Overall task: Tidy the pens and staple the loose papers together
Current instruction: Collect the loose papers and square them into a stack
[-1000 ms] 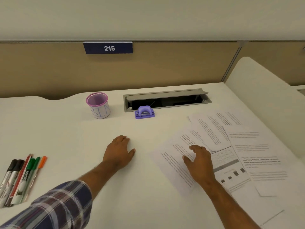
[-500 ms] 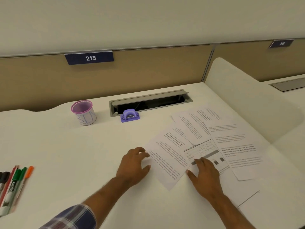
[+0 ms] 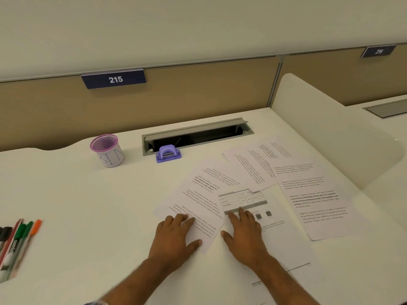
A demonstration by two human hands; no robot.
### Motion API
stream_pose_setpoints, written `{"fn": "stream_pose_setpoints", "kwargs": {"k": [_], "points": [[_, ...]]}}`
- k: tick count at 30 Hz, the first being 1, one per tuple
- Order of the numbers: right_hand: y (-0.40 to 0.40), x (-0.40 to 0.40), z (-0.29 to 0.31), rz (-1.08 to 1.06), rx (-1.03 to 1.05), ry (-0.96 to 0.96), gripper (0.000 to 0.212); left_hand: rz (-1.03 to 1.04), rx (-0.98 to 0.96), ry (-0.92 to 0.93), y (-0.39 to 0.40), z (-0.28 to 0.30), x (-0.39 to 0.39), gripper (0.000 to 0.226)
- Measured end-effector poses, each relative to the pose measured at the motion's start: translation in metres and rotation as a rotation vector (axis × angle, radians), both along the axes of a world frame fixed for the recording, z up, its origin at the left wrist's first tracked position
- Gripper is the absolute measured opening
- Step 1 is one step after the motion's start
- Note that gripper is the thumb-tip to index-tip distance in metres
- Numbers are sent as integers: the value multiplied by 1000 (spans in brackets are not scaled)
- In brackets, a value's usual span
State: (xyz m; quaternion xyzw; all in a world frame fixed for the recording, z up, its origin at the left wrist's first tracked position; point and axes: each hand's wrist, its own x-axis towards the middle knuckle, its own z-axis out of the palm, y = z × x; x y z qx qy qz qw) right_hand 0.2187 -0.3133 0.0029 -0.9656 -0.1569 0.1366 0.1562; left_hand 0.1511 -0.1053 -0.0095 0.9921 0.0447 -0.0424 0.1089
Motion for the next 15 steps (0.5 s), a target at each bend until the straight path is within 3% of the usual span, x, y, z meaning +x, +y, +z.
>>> {"fn": "stream_pose_setpoints", "kwargs": {"k": [9,13,15], "points": [[11,16,2,94,107,46,62,197,-16,-12,-14,3,-24,74],[5,22,5,-17,475,116,55,268,-71,-39,-19,2,-39,74],[-4,27,8,-128,550,68,48,280,-70,-46,-20,3,-46,75]]}}
